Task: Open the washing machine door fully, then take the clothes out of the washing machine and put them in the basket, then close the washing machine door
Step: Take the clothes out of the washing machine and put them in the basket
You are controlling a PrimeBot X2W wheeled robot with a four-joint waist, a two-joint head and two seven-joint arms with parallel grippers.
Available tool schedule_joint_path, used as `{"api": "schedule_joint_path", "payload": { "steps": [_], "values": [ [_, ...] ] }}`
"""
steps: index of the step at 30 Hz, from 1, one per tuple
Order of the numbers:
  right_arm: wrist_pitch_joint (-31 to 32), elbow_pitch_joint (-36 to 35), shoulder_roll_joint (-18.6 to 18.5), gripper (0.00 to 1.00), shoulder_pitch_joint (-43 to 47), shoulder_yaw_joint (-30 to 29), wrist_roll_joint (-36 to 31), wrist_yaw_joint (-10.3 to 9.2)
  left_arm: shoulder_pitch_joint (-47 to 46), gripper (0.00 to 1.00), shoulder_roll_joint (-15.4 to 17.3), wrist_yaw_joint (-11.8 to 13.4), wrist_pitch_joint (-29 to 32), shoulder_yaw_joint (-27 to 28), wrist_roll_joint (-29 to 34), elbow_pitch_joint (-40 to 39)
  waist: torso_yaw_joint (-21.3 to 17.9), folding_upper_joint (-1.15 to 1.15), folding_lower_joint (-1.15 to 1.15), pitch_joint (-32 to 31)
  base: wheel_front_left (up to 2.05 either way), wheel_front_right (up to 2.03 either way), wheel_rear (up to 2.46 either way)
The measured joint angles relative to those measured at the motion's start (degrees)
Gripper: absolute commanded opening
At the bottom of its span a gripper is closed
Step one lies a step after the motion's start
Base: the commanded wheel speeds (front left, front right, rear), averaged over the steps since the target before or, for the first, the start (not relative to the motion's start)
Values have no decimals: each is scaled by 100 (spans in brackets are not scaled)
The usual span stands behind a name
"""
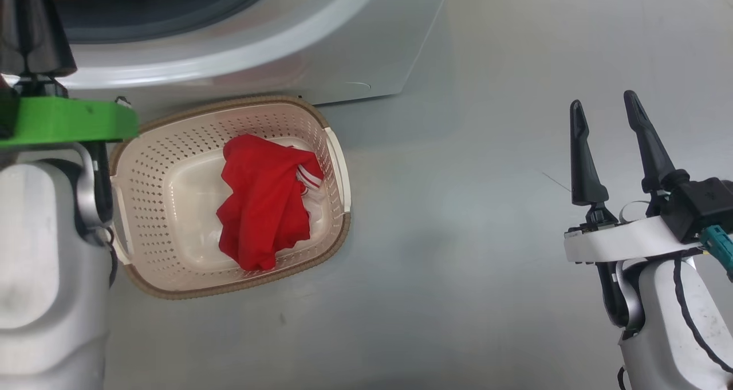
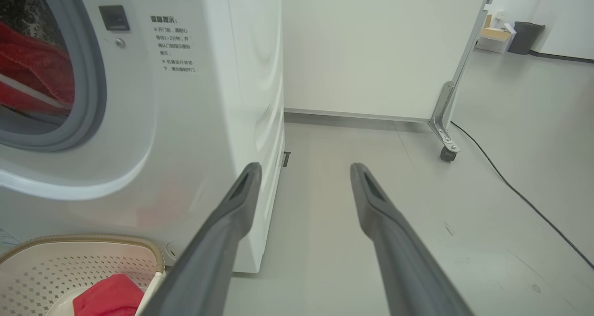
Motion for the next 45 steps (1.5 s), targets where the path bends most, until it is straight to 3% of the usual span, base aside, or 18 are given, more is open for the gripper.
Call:
{"api": "schedule_joint_path", "payload": {
  "steps": [15, 27, 45],
  "values": [
    [0, 77, -14, 100, 525, 12, -78, 0, 851, 0, -335, 9, -255, -64, 196, -953, 311, 0, 0, -835, 0, 0, 0],
    [1, 27, -8, 100, 638, 70, -107, 1, 1368, 0, -345, 10, -270, -331, 410, -1788, 432, 0, 0, -1082, 0, 0, 0],
    [0, -189, 3, 100, 689, 178, -108, 51, 2385, 0, -515, 10, 109, -934, 176, -890, 358, 0, 0, -798, 0, 0, 0]
  ]
}}
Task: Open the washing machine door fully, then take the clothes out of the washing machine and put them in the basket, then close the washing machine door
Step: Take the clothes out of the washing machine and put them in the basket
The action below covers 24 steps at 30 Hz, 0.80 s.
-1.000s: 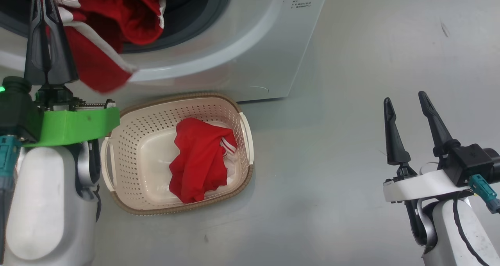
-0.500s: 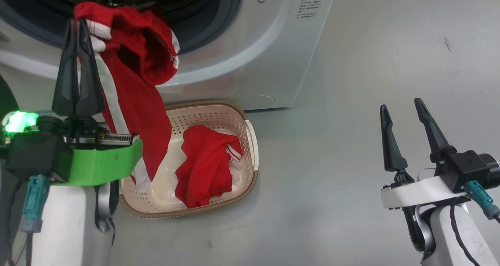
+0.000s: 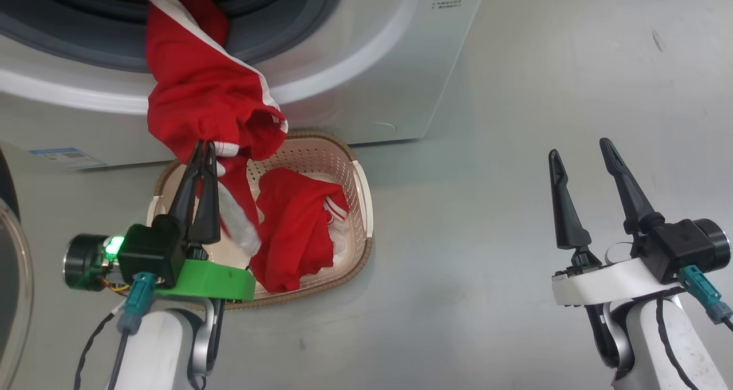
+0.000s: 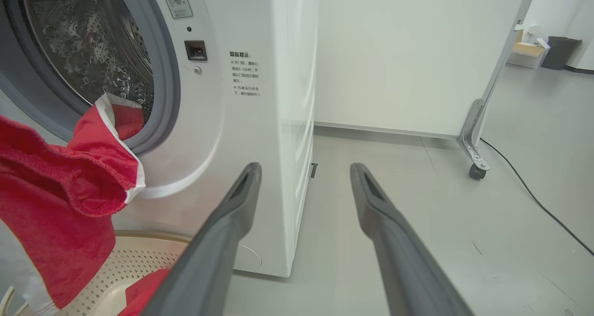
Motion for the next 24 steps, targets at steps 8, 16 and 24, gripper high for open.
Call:
{"api": "schedule_joint_path", "payload": {
  "steps": [8, 16, 24],
  "values": [
    [0, -92, 54, 100, -57, 71, 3, 3, -68, 0, 9, 0, 172, 66, -36, 920, -185, 0, 0, 308, 0, 0, 0],
    [1, -172, 127, 100, -271, 100, 94, 45, -678, 0, 93, 0, 336, 360, -56, 1859, -487, 0, 0, 674, 0, 0, 0],
    [0, -211, 177, 100, -463, 148, 207, 51, -1337, 0, 288, 0, 656, 578, -160, 2811, -853, 0, 0, 1144, 0, 0, 0]
  ]
}}
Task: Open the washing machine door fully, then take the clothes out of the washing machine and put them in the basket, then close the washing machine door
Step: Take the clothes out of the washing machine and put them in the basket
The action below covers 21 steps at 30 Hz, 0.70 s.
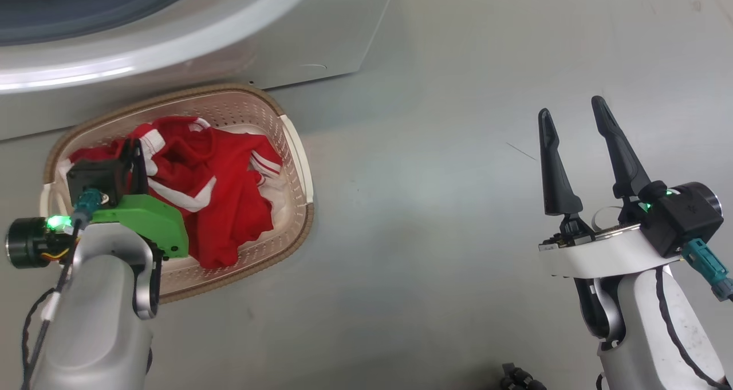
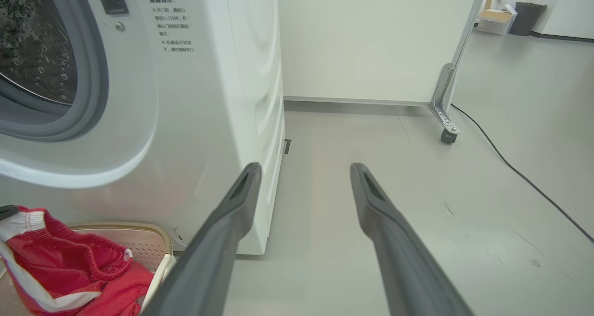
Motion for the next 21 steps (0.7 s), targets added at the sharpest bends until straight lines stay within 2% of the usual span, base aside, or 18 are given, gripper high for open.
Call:
{"api": "schedule_joint_path", "payload": {
  "steps": [12, 14, 15, 21],
  "values": [
    [0, 9, 38, 100, -281, -30, 110, 15, -613, 0, 44, -3, 401, 212, -311, 1150, -420, 0, 0, 514, 0, 0, 0],
    [0, 43, 41, 100, -285, -42, 143, 15, -708, 52, 44, -3, 399, 256, -339, 1335, -468, 0, 0, 560, 0, 0, 0],
    [0, 53, 46, 100, -287, -57, 143, 15, -737, 100, 43, -4, 378, 264, -345, 1383, -473, 0, 0, 564, 0, 0, 0],
    [0, 63, 54, 100, -333, -142, 143, 8, -913, 100, 23, -15, 157, 189, -290, 1592, -394, 0, 0, 531, 0, 0, 0]
  ]
}}
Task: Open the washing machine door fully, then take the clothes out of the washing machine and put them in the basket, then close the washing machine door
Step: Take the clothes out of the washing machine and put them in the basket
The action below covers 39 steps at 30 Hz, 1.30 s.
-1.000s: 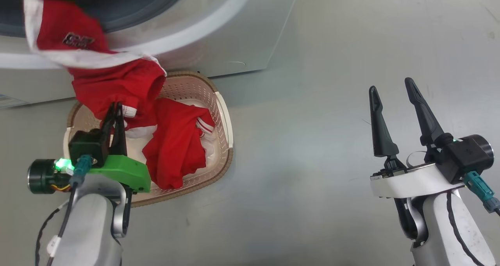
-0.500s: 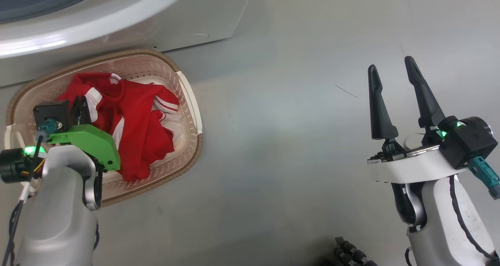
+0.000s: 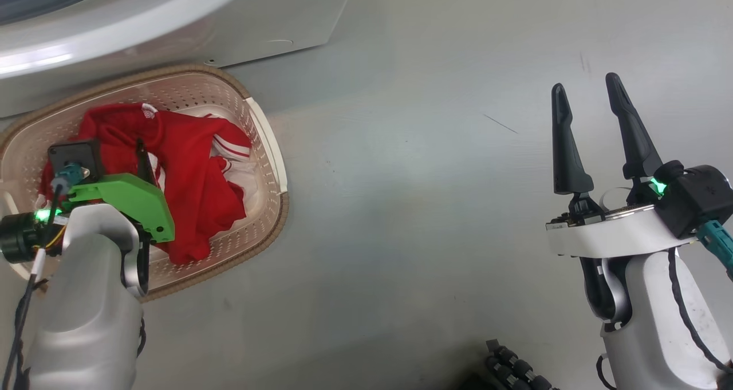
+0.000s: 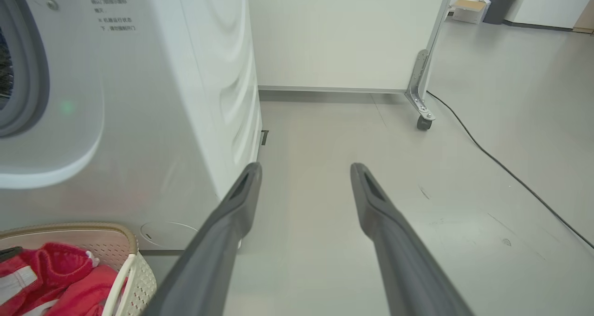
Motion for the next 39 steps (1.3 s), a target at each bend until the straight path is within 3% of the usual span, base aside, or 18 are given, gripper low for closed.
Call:
{"api": "schedule_joint_path", "payload": {
  "steps": [13, 21, 39],
  "values": [
    [0, 89, -33, 100, -40, -216, -122, -9, -60, 100, -252, -81, -1146, -71, 14, 93, 356, 0, 0, -251, 0, 0, 0],
    [0, 174, -157, 100, -35, -323, -274, -9, -49, 100, -365, -188, -1245, -204, 13, -155, 635, 0, 0, -508, 0, 0, 0],
    [0, 427, -252, 100, 228, -408, -370, -9, 647, 100, -409, -193, -1225, -163, 292, -2366, 1282, 0, 0, -1561, 0, 0, 0]
  ]
}}
